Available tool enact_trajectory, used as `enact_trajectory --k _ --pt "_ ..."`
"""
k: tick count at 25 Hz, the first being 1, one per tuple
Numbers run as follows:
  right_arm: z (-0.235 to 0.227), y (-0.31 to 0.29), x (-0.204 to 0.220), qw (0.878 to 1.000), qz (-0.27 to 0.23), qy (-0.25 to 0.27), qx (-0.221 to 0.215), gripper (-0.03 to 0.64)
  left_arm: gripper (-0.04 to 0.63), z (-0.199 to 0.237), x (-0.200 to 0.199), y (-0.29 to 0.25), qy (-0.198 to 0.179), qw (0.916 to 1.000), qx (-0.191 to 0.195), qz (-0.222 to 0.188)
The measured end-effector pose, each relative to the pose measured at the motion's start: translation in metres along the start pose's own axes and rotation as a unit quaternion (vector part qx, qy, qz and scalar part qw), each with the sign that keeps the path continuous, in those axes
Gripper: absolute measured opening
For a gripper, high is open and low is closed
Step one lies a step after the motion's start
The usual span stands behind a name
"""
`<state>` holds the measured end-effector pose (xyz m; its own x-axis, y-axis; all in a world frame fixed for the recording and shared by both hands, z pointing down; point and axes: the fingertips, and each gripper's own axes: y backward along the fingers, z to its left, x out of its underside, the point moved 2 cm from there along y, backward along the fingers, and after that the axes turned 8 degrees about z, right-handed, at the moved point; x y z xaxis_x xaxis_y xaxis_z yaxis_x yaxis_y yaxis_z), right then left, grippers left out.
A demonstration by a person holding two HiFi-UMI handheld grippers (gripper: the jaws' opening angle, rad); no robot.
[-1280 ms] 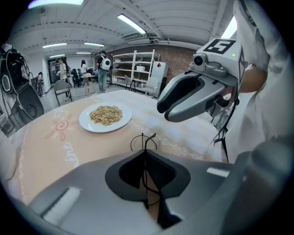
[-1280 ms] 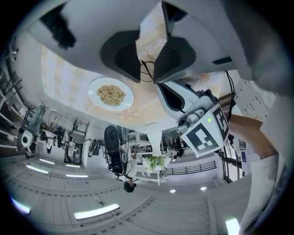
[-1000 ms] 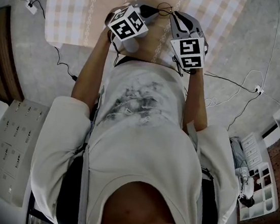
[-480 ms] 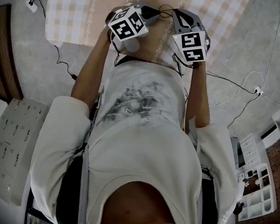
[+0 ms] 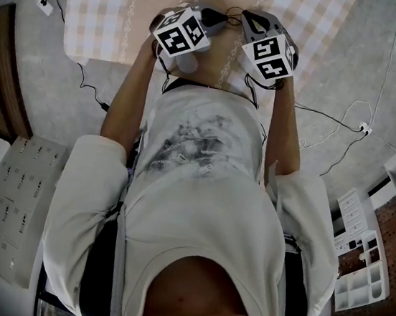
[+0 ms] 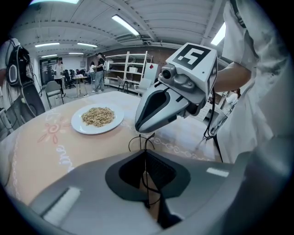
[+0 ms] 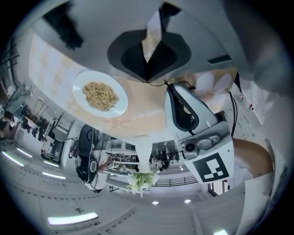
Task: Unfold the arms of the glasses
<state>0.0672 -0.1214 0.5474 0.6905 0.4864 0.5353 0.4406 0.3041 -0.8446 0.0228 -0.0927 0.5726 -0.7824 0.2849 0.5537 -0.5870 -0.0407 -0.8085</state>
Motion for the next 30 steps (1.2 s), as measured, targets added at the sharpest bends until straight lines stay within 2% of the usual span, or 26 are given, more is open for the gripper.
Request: enact_trajectory --k 15,30 --pt "0.007 -0.017 0.008 0.998 0.041 0.039 -0.029 0.017 0.014 0.001 0.002 0.001 -0.007 1.0 0.004 -0.001" --pt "0.009 -0.018 0.008 0.996 0.052 0.063 -0.021 0.017 0.014 -0.002 -0.002 0.008 -0.011 0.9996 -0.007 -0.026"
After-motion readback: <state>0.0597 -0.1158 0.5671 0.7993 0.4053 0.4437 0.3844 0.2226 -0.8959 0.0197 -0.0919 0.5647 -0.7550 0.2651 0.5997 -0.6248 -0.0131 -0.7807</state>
